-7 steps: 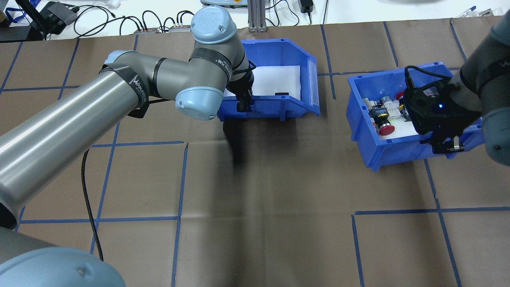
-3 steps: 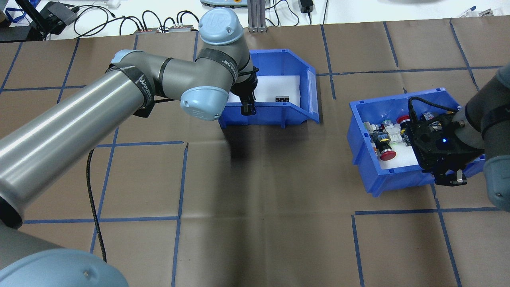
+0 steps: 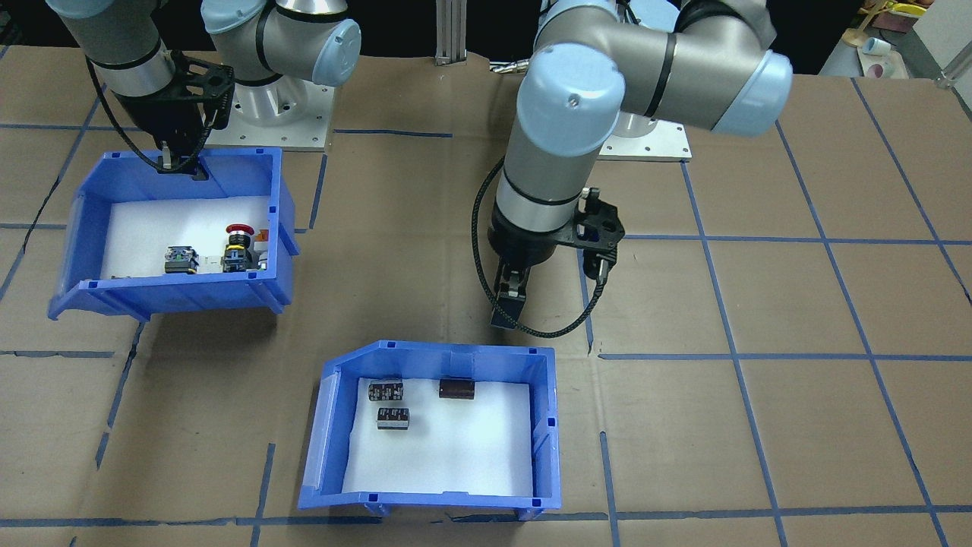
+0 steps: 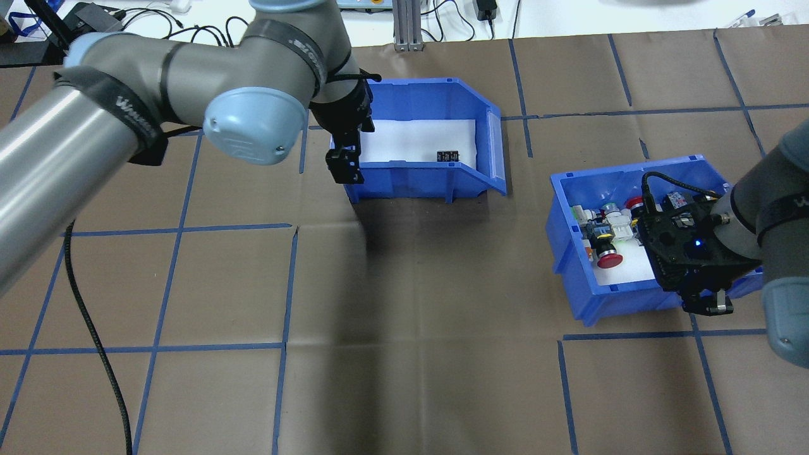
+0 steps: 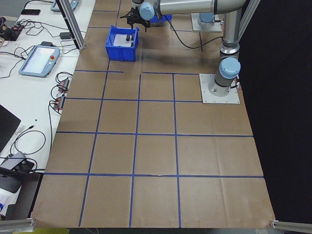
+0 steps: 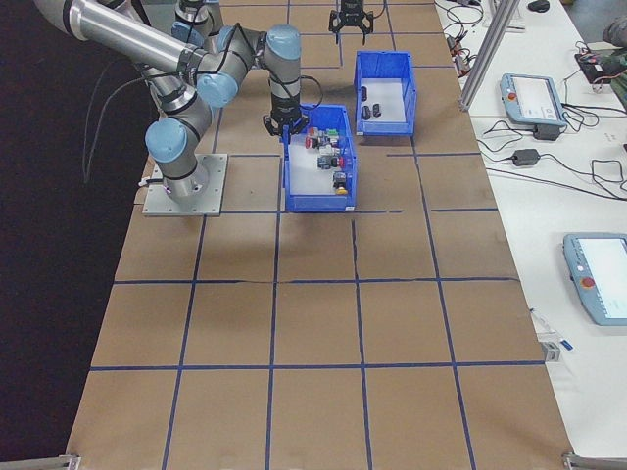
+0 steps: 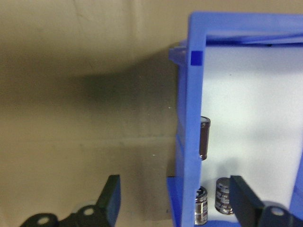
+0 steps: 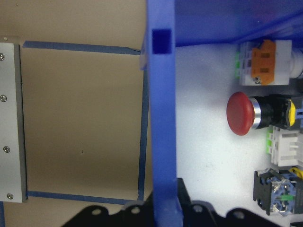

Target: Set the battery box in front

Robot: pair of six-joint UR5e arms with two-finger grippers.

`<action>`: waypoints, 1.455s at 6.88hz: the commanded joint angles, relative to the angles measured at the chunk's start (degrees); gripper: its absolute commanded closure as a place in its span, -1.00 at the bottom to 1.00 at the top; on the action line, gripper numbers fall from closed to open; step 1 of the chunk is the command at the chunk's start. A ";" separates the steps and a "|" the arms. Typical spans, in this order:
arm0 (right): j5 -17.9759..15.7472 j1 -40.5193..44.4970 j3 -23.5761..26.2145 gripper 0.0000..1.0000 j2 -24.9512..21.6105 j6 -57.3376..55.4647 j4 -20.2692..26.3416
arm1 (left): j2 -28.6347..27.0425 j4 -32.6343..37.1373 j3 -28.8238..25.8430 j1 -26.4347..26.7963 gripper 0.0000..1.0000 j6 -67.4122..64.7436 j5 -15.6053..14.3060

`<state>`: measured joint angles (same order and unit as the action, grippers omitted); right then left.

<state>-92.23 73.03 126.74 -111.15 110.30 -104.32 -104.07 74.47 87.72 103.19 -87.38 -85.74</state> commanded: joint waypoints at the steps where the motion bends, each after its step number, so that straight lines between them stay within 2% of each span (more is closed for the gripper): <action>1: 1.43 3.50 4.90 0.90 -5.02 -4.89 -0.80 | 7.27 2.52 0.52 -2.64 -0.98 31.94 -2.83; 3: 2.15 12.87 5.01 0.90 -4.87 -15.67 -0.98 | 12.29 9.69 -0.17 -2.99 -0.98 63.49 -11.52; 5: 2.23 20.19 5.01 0.90 -3.39 -24.04 -4.03 | 13.10 9.90 1.04 -3.61 -0.98 85.35 -10.94; 6: 2.23 23.87 4.92 0.89 -1.11 -28.17 -6.75 | 13.19 10.77 0.62 -3.87 -0.98 87.27 -9.64; 7: 2.15 29.22 4.66 0.89 2.65 -32.91 -12.00 | 13.19 11.30 0.61 -3.70 -0.98 87.29 -7.97; 8: 1.88 34.41 3.53 0.89 6.61 -37.74 -15.79 | 12.84 11.40 0.44 -4.31 -0.98 87.20 -2.73; 10: 1.27 42.33 -2.95 0.89 14.52 -45.75 -16.18 | 13.28 11.49 0.96 -4.31 -0.98 87.29 -2.94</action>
<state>-90.73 110.41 127.49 -101.56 69.55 -119.72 -90.94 85.93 88.42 98.91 -0.17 -89.29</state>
